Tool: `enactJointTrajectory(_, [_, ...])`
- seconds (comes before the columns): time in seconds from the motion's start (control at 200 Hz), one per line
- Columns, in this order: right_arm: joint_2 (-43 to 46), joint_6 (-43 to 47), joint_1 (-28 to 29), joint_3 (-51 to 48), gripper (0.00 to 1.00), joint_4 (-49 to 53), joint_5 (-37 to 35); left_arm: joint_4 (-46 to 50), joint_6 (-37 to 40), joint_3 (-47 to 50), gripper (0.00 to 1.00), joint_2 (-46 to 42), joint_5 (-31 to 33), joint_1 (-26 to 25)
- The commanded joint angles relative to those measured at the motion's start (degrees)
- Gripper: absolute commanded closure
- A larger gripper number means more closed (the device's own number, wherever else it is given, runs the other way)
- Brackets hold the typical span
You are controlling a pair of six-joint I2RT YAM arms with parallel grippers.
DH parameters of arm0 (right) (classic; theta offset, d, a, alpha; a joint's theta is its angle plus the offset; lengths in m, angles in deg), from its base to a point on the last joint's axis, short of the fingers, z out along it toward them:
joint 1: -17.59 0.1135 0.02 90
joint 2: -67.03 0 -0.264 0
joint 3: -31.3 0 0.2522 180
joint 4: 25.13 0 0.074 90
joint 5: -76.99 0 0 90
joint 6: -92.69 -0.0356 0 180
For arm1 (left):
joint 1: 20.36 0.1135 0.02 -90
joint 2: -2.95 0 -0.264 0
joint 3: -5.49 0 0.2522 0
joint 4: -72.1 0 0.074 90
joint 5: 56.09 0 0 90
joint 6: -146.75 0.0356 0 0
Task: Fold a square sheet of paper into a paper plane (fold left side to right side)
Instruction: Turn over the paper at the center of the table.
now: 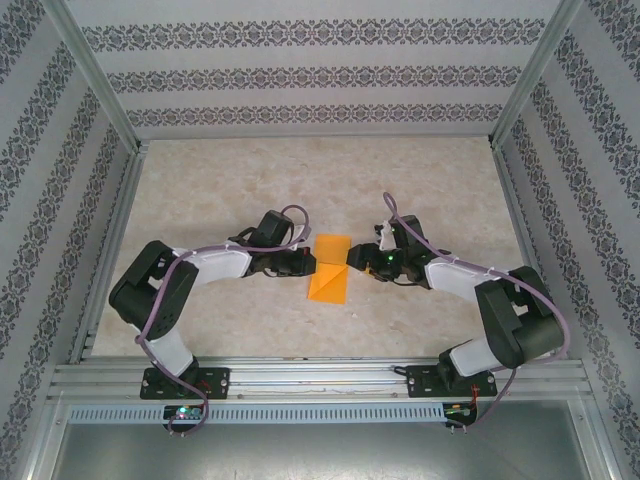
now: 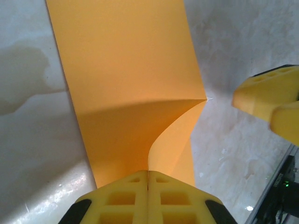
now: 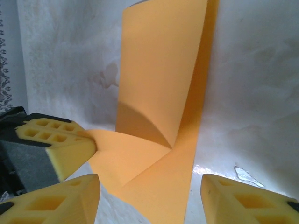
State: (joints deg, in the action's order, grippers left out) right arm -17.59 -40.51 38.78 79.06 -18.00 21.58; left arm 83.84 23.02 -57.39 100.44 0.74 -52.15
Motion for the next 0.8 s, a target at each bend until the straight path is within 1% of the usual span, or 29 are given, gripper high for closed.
enactJointTrajectory(0.0, [-2.10,-2.79,1.92,-0.58,0.43,-7.11,1.76,-6.22,-3.53,2.41,0.98,-2.51,1.16,0.40])
enactJointTrajectory(0.145, [-5.53,-4.14,4.83,0.98,0.44,-10.19,1.28,-7.47,-4.56,3.60,0.98,-2.84,1.49,0.41])
enactJointTrajectory(0.29, [-9.22,-5.26,6.81,2.86,0.48,-12.79,0.97,-7.17,-4.34,3.66,0.98,-2.66,1.82,0.40])
enactJointTrajectory(0.41, [-11.47,-5.60,7.66,4.03,0.53,-13.67,0.70,-6.83,-4.16,3.65,0.98,-2.49,2.26,0.41])
enactJointTrajectory(0.515, [-12.54,-5.60,8.12,4.41,0.57,-14.10,0.41,-6.48,-4.14,3.60,0.96,-2.14,2.66,0.41])
enactJointTrajectory(0.575, [-12.89,-5.58,8.25,4.34,0.60,-14.35,0.14,-6.50,-4.22,3.60,0.93,-1.87,2.92,0.41])
enactJointTrajectory(0.625, [-13.07,-5.59,8.27,4.32,0.64,-14.68,-0.03,-6.77,-4.44,3.72,0.88,-1.78,3.02,0.41])
enactJointTrajectory(0.744, [-12.94,-5.64,8.30,3.97,0.77,-15.11,-1.48,-6.62,-5.00,3.63,0.75,-3.08,3.81,0.50])
enactJointTrajectory(0.794, [-12.79,-5.57,8.25,3.95,0.84,-15.41,-1.86,-6.18,-5.01,3.68,0.71,-4.21,4.35,0.80])
